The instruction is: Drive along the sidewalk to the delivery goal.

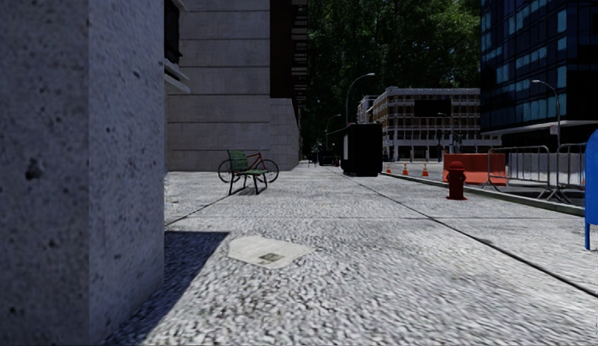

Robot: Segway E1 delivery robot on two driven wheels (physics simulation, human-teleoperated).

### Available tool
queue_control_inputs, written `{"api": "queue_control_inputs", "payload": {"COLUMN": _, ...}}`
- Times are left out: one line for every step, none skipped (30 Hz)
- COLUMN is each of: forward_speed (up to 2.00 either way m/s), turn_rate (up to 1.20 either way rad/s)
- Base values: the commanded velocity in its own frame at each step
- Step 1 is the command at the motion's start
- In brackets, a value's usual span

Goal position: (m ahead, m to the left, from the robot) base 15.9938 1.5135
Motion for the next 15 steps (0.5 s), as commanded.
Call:
{"api": "queue_control_inputs", "payload": {"forward_speed": 1.91, "turn_rate": 0.00}}
{"api": "queue_control_inputs", "payload": {"forward_speed": 1.90, "turn_rate": 0.00}}
{"api": "queue_control_inputs", "payload": {"forward_speed": 1.90, "turn_rate": 0.00}}
{"api": "queue_control_inputs", "payload": {"forward_speed": 1.90, "turn_rate": 0.00}}
{"api": "queue_control_inputs", "payload": {"forward_speed": 1.90, "turn_rate": 0.00}}
{"api": "queue_control_inputs", "payload": {"forward_speed": 1.90, "turn_rate": 0.00}}
{"api": "queue_control_inputs", "payload": {"forward_speed": 1.90, "turn_rate": 0.00}}
{"api": "queue_control_inputs", "payload": {"forward_speed": 1.90, "turn_rate": 0.00}}
{"api": "queue_control_inputs", "payload": {"forward_speed": 1.89, "turn_rate": 0.00}}
{"api": "queue_control_inputs", "payload": {"forward_speed": 1.86, "turn_rate": 0.00}}
{"api": "queue_control_inputs", "payload": {"forward_speed": 1.80, "turn_rate": 0.09}}
{"api": "queue_control_inputs", "payload": {"forward_speed": 1.80, "turn_rate": 0.09}}
{"api": "queue_control_inputs", "payload": {"forward_speed": 1.77, "turn_rate": 0.24}}
{"api": "queue_control_inputs", "payload": {"forward_speed": 1.73, "turn_rate": 0.39}}
{"api": "queue_control_inputs", "payload": {"forward_speed": 1.72, "turn_rate": 0.53}}
